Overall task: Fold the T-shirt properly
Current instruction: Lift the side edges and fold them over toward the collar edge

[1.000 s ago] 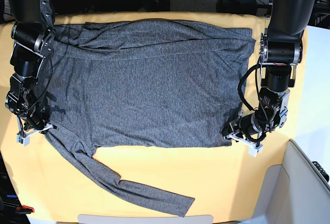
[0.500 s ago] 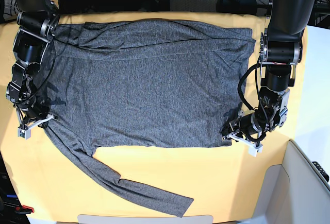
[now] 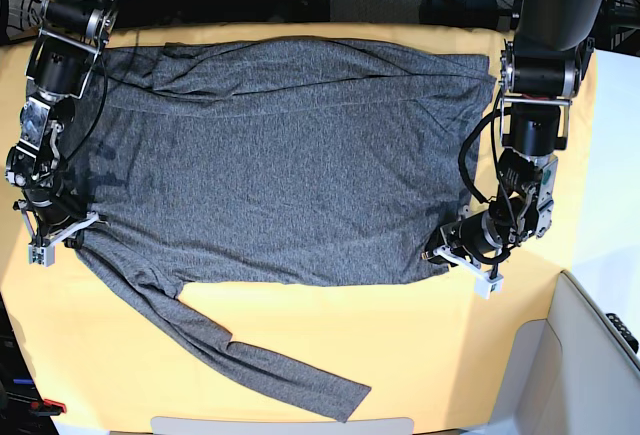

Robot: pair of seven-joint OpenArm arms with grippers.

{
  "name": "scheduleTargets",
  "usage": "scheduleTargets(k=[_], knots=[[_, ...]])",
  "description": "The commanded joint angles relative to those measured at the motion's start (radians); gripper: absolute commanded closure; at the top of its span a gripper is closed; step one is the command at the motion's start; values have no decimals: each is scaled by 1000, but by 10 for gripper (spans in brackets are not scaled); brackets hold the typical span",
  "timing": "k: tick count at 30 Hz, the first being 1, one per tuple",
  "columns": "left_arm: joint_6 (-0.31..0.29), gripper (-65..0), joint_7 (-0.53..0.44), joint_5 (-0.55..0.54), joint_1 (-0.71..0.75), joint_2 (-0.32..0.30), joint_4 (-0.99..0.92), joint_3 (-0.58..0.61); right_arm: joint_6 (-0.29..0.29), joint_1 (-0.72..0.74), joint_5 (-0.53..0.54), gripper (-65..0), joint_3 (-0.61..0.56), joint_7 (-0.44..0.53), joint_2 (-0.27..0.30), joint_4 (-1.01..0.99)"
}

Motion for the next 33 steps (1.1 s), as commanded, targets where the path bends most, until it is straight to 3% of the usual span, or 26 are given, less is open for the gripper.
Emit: scheduleTargets(k=[1,9,14,22,33], knots=[[-3,-7,-4,-6,-16,-26,40,-6,4,16,7,0,3,26,21,40],[0,-7,59,-8,65,-70,248,-16,4,-62,7,0,12,26,21,160],[0,-7,145,-8,120,-70,362,-147,4,-99,8,0,14,26,28,216],[0,-7,298,-8,221,-70,594,-259,4,-174,8,0,17,26,31,331],[0,-7,456,-8,364,-70,894,-386,4,-262,8,0,126,24,31,396]])
